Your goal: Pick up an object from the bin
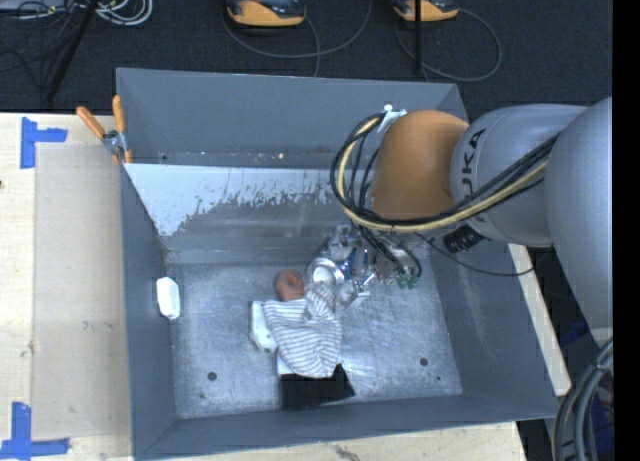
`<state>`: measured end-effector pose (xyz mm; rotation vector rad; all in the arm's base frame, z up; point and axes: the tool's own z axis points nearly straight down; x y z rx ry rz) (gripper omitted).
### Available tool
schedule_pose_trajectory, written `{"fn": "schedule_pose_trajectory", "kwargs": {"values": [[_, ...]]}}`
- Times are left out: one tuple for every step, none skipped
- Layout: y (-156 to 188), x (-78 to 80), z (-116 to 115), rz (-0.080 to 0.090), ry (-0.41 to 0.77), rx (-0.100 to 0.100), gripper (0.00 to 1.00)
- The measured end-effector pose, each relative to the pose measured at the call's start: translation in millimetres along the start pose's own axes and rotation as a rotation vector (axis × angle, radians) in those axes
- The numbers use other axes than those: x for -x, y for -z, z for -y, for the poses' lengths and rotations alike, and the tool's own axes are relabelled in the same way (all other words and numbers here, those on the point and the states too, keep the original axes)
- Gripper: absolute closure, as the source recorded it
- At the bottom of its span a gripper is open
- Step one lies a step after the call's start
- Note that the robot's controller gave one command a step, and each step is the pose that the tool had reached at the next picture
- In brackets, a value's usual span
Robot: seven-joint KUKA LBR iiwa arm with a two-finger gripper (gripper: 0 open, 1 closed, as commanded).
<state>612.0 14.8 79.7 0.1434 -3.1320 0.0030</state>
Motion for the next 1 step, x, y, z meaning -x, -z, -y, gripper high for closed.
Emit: {"fn": "schedule_pose_trajectory", "kwargs": {"values": [[130.0,2.6,-12.6,0.009,0.056,0.002,1.00]]}}
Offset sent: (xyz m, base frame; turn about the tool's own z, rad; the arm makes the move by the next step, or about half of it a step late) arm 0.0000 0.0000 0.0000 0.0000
